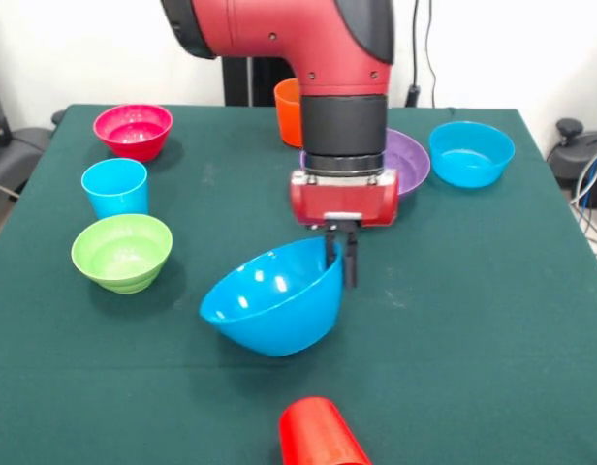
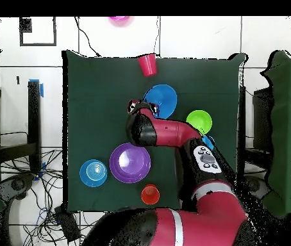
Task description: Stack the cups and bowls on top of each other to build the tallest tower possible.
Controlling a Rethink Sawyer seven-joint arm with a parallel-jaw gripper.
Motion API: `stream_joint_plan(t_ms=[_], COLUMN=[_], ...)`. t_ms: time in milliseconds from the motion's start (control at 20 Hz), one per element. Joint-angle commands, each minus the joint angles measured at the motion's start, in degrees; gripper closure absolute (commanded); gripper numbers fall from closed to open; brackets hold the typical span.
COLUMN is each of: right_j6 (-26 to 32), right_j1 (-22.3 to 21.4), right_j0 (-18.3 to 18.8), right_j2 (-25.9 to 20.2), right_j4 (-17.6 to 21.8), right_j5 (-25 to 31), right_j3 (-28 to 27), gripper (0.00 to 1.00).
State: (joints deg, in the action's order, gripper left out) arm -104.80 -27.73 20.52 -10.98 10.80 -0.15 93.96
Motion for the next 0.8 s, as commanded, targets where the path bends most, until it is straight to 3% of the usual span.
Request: stream_joint_plan(t_ms=[50, 400, 800], right_j6=[-6.67, -8.4, -12.09], right_j1=[-0.79, 0.9, 5.51], right_j0=[4.36, 10.99, 18.39], right_j2=[-12.84, -20.12, -28.2], right_j4=[-3.93, -7.03, -10.44], right_j5=[10.7, 10.08, 5.29], right_j3=[6.49, 10.75, 17.1], gripper=[1.0, 1.0, 1.0])
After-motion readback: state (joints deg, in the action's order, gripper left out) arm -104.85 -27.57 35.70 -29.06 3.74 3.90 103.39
